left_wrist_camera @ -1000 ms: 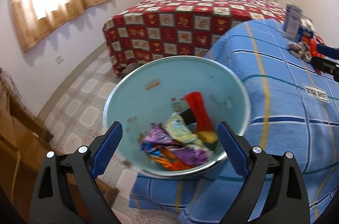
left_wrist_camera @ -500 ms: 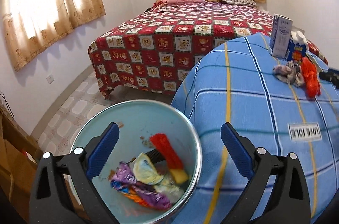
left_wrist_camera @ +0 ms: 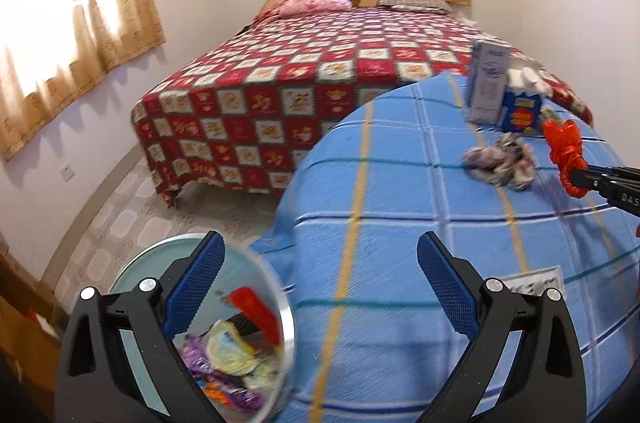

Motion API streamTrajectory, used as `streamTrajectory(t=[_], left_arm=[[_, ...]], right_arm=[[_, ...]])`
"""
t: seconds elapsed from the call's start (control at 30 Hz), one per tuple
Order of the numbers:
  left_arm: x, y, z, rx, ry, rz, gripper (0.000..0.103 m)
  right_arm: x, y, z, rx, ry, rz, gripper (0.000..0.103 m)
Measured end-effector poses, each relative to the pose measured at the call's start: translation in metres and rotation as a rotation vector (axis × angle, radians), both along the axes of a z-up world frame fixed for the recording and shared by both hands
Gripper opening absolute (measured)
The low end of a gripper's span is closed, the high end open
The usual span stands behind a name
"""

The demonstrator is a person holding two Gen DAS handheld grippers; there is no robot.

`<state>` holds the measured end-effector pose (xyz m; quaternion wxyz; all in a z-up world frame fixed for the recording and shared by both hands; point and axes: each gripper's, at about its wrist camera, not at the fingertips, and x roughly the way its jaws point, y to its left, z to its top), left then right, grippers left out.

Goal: Collect trash
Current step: 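Grasp the plaid cloth with the left gripper while the right grasps the red plastic bag, then carry the plaid cloth and red bag over the blue bin with both grippers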

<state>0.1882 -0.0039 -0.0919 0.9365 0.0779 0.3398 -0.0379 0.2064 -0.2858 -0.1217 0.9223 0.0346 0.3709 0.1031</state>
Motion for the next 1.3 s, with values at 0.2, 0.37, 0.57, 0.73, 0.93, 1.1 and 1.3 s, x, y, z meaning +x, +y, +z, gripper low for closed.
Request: streamTrajectory(t=[0.2,0.37,0.57,0.73,0.93,1.1,1.3], left_arm=[[0.022,-0.059,-0.001,0.016,0.007,-0.095,0.095],[0.050,-0.110,-0.012,0.031,0.045,-0.161,0.095],[0.079,-0.156,-0.025,0.051,0.081,-0.204,0.092],[0.100,-0.171,-0.042,0.035,0.159,-0.237,0.071],[0.100,-0.173,-0.053,-0.022,0.230,-0.311,0.021],[0.082,-0.154,-0.041,-0.033,0.209,-0.311,0.018],[0.054,-0.118,-0.025,-0.020,0.160,-0.268,0.018]], right_arm=[[-0.006,-0.039,0.003,-0.034,0.007,-0.112,0.016],[-0.008,-0.073,0.001,-0.045,0.011,-0.198,0.016],[-0.011,-0.101,-0.004,-0.035,0.010,-0.217,0.018],[-0.008,-0.104,-0.004,-0.023,0.010,-0.199,0.018],[-0.009,-0.091,-0.002,-0.023,0.007,-0.163,0.018],[-0.011,-0.074,0.000,-0.025,0.005,-0.132,0.018],[-0.008,-0.044,0.002,-0.031,-0.003,-0.078,0.018]])
